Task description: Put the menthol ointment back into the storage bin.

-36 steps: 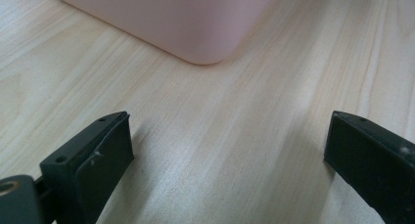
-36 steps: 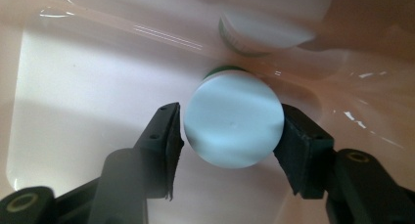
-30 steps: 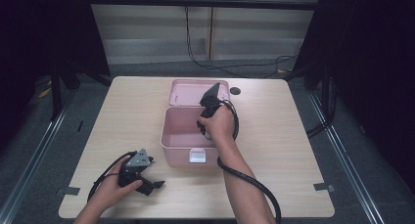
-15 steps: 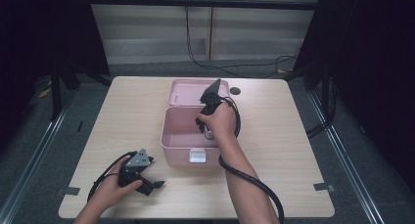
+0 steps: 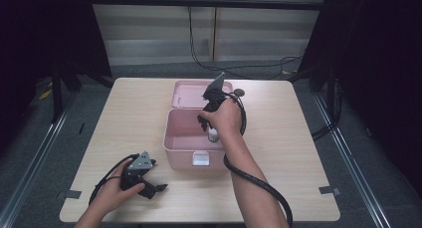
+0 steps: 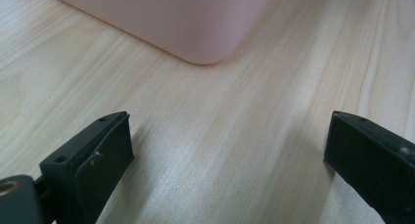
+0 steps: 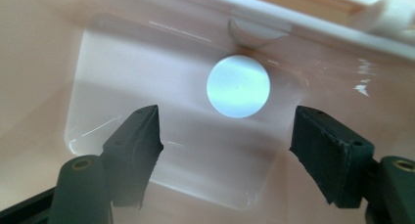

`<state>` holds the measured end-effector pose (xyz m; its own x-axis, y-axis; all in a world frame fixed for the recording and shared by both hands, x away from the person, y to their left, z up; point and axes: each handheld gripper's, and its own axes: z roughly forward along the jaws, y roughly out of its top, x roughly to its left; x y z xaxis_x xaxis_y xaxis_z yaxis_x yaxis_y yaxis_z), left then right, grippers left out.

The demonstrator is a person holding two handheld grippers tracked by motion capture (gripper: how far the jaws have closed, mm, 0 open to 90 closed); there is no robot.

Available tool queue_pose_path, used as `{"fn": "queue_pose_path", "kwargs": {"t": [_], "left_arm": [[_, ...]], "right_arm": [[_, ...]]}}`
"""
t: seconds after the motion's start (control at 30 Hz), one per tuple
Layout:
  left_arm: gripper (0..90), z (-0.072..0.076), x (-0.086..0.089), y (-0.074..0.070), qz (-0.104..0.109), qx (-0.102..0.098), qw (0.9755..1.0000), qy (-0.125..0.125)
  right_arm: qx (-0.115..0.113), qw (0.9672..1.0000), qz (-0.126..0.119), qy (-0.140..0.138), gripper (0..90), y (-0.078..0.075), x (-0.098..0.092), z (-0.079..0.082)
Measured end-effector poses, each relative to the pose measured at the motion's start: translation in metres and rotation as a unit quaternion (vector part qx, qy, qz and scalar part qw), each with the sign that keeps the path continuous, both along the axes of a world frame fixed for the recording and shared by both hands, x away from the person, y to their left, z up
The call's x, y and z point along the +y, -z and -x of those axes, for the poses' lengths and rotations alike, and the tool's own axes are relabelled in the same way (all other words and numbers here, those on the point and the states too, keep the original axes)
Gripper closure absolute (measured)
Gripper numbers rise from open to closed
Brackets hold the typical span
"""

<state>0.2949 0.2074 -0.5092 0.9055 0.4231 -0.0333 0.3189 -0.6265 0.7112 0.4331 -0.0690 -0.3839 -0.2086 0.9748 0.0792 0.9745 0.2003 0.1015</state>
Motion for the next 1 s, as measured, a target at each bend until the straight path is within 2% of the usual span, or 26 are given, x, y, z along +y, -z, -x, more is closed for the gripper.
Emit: {"fn": "queue_pose_path", "kwargs": {"t": [0.07, 0.2, 0.57, 0.7, 0.83, 0.9, 0.97, 1.0], "left_arm": [[3.3, 0.000, 0.000, 0.000, 0.000, 0.000, 1.0000, 0.000], [3.3, 0.000, 0.000, 0.000, 0.001, 0.001, 1.0000, 0.001], [3.1, 0.000, 0.000, 0.000, -0.001, 0.001, 1.0000, 0.001], [3.1, 0.000, 0.000, 0.000, -0.001, 0.001, 1.0000, 0.001], [3.0, 0.000, 0.000, 0.000, -0.001, 0.001, 1.0000, 0.001], [3.0, 0.000, 0.000, 0.000, -0.001, 0.001, 1.0000, 0.001], [3.0, 0.000, 0.000, 0.000, -0.001, 0.001, 1.0000, 0.001], [3.0, 0.000, 0.000, 0.000, 0.000, 0.001, 1.0000, 0.001]], "right_arm": [[-0.002, 1.0000, 0.007, -0.004, 26.8, -0.006, -0.002, 0.001], [-0.009, 0.9999, -0.003, -0.014, 25.7, -0.014, -0.003, 0.003], [-0.021, 0.9974, -0.019, -0.067, 23.1, -0.035, -0.015, 0.012], [-0.043, 0.9943, -0.022, -0.095, 22.5, -0.043, -0.022, 0.016], [-0.045, 0.9918, -0.025, -0.117, 21.6, -0.047, -0.031, 0.020], [-0.050, 0.9897, -0.025, -0.132, 22.3, -0.049, -0.036, 0.022], [-0.059, 0.9855, -0.023, -0.157, 24.2, -0.052, -0.041, 0.023], [-0.058, 0.9855, -0.025, -0.158, 23.8, -0.053, -0.044, 0.024]]}}
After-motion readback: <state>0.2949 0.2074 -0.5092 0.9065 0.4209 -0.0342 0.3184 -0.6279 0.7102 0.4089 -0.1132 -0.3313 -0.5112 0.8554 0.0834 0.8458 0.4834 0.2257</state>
